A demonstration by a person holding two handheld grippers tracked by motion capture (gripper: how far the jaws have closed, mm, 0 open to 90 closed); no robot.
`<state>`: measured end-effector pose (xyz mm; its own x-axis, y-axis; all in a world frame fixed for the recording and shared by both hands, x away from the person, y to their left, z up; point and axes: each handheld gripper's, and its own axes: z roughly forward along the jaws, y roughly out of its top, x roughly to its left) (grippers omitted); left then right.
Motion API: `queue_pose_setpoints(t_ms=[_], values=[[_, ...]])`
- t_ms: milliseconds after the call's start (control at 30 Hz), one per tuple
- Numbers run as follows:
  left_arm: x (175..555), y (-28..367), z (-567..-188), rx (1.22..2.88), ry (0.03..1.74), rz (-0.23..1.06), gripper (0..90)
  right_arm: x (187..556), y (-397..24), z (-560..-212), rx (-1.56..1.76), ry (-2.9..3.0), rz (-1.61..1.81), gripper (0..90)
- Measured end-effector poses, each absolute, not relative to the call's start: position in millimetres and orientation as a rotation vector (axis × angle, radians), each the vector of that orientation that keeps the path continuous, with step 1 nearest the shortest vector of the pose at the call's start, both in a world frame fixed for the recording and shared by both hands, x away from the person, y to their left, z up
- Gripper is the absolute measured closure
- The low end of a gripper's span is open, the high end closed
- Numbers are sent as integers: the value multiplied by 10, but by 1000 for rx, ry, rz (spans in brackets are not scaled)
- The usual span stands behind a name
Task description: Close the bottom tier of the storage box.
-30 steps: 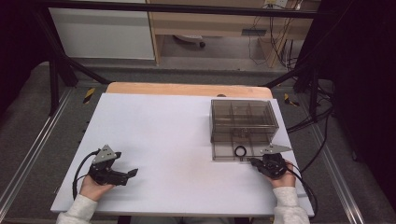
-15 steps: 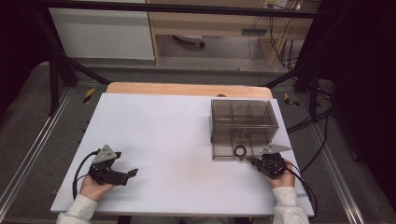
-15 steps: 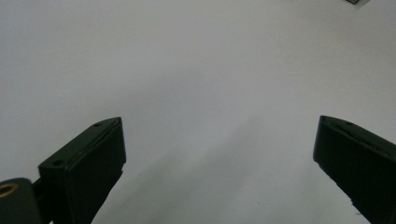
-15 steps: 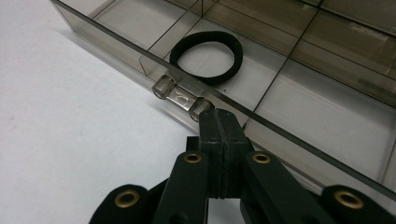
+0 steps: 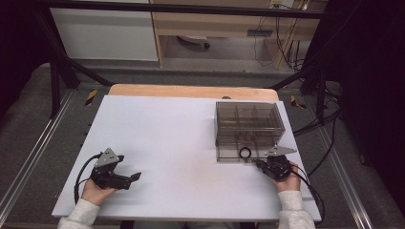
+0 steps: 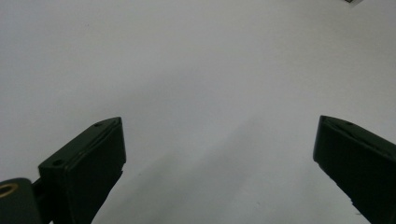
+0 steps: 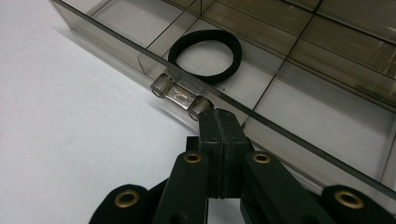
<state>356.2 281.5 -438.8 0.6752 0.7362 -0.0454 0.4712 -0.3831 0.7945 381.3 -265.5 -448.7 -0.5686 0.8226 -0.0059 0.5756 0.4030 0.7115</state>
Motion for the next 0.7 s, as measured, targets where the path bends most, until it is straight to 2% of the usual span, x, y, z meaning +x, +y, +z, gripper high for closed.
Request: queue_pose_setpoints(t_ms=[700], values=[[3564,2820,-4386,2051,929,404,24,3865,-2661,-4480,1211,2289,962,900]])
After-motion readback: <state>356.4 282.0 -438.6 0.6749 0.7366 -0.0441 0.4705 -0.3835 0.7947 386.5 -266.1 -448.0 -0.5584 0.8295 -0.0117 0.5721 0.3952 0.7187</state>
